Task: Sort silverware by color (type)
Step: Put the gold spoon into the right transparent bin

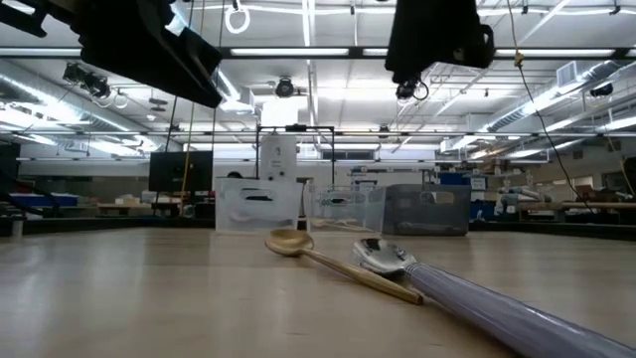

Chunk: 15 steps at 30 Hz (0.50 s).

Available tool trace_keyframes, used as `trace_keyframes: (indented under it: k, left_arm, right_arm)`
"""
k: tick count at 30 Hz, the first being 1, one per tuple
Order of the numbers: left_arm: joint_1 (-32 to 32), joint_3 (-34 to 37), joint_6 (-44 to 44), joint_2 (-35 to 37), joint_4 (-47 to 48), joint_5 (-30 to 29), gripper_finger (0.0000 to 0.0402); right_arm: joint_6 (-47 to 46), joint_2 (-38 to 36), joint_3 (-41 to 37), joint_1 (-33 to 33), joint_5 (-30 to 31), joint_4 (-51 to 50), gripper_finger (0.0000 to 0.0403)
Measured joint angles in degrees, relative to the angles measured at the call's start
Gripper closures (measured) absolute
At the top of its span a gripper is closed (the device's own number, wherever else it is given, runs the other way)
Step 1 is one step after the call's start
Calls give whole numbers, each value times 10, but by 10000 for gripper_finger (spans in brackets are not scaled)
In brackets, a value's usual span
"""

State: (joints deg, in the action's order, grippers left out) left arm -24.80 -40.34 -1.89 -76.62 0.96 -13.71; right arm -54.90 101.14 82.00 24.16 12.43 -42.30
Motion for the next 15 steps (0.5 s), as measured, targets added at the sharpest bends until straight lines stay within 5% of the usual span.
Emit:
trace_keyframes:
  k: [15]
  left_arm:
    - [-1, -84, 127, -120, -4, 14, 292]
  right_arm:
    - [-36, 0, -54, 44, 0, 0, 321]
